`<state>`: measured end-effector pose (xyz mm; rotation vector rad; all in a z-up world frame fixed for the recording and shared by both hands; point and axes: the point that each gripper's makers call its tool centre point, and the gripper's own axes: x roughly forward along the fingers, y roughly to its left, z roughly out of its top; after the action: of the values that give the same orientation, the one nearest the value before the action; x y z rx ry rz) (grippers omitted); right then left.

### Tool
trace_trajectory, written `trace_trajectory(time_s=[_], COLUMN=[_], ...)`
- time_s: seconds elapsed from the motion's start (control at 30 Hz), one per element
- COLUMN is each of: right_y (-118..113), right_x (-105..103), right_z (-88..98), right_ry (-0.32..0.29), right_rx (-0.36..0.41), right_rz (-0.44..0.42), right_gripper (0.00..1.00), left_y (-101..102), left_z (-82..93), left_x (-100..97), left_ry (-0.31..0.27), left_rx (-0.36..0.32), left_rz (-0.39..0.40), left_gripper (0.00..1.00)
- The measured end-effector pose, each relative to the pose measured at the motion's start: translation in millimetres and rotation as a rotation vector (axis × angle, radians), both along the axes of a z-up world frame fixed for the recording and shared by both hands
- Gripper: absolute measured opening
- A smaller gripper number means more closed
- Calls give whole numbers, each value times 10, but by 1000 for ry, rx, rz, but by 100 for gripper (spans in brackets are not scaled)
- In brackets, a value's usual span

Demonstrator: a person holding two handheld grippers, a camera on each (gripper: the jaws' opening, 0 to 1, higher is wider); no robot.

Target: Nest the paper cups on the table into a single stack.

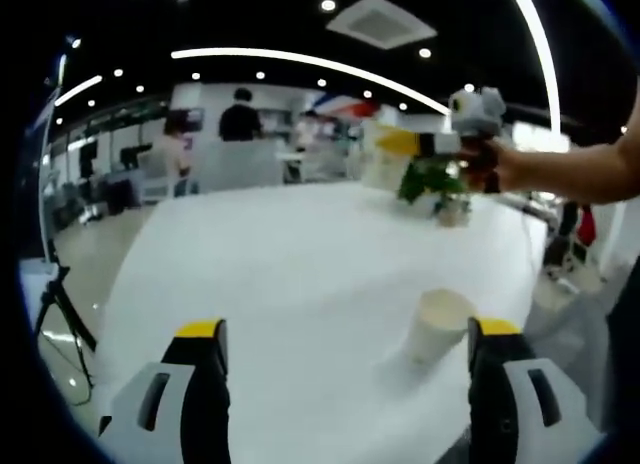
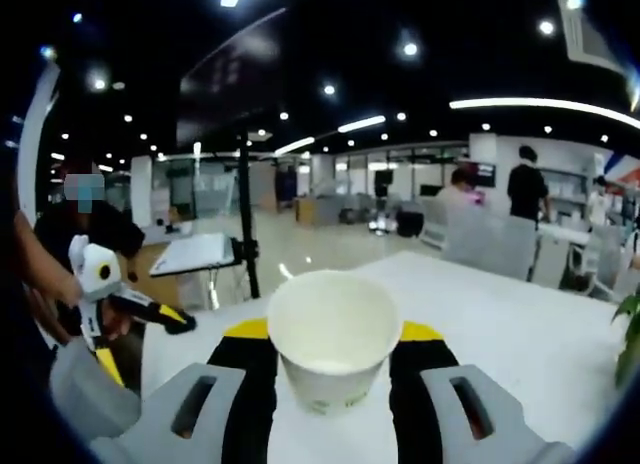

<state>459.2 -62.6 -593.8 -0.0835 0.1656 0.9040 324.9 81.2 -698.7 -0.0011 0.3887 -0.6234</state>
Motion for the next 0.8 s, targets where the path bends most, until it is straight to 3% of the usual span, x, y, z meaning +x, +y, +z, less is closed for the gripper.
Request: trace_trajectory(time_s=[0.3, 0.4, 0.6, 0.8], right_y=[-28, -6, 85, 139], right_x=[-307, -440, -689, -858], right_z=[88, 92, 148, 151], right_ry=[-22, -63, -55, -66], right_rx=[5, -40, -10, -29], right_rz=[-3, 17, 38, 61], right_gripper=[41, 41, 42, 42], left_y=[10, 12, 17, -17], left_z=[-8, -23, -4, -45], left_x=[-110, -140, -157, -230], left_ry=[8, 17, 25, 17], left_rx=[7, 9, -19, 20], left_rz=[-11, -10, 8, -18], left_gripper=[98, 97, 98, 98])
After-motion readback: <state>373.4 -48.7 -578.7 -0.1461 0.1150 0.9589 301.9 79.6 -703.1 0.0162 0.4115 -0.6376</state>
